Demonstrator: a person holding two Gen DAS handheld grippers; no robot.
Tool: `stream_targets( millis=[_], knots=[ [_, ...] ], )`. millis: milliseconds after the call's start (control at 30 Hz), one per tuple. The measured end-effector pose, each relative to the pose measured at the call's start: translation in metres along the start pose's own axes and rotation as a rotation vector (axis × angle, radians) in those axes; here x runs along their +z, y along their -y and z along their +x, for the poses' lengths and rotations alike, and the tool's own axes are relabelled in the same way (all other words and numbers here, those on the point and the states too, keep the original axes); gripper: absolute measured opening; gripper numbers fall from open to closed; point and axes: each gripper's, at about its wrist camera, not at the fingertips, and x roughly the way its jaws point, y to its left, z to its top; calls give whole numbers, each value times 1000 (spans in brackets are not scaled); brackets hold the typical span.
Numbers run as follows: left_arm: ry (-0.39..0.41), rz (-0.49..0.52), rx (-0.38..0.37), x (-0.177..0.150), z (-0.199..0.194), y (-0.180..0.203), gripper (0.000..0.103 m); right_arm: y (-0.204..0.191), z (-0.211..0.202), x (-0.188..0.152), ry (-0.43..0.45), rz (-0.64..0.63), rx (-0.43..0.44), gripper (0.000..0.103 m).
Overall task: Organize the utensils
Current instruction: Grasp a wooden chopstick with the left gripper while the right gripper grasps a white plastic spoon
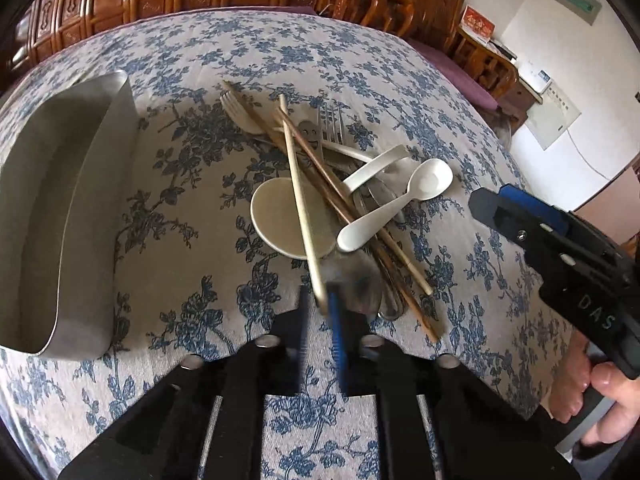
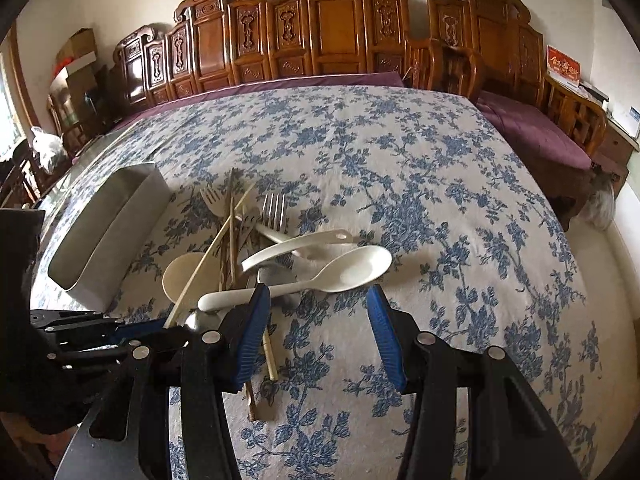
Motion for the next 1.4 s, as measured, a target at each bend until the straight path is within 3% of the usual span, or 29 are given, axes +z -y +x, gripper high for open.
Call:
stream_targets(
  millis=[200,600,933,1200,1367,1400],
  knots=[
    [33,-10,-16,-2,-9,-9,4,-4,10,-5,-29,18,4,53],
    [81,63,5,-11,-31,-7,4,-12,38,2,-64,94,33,53],
    [84,60,5,-18,-33,-12,4,0,64,9,-112,162,-70,54],
    [94,69,8,-24,-36,-9,4,2,62,2,-153,117,-130,52],
    [112,83,14,-24,-43,-7,4,2,60,0,-169,71,-177,27],
    [117,85,17,-24,-45,-7,4,3,60,0,-174,68,-179,18]
  ],
)
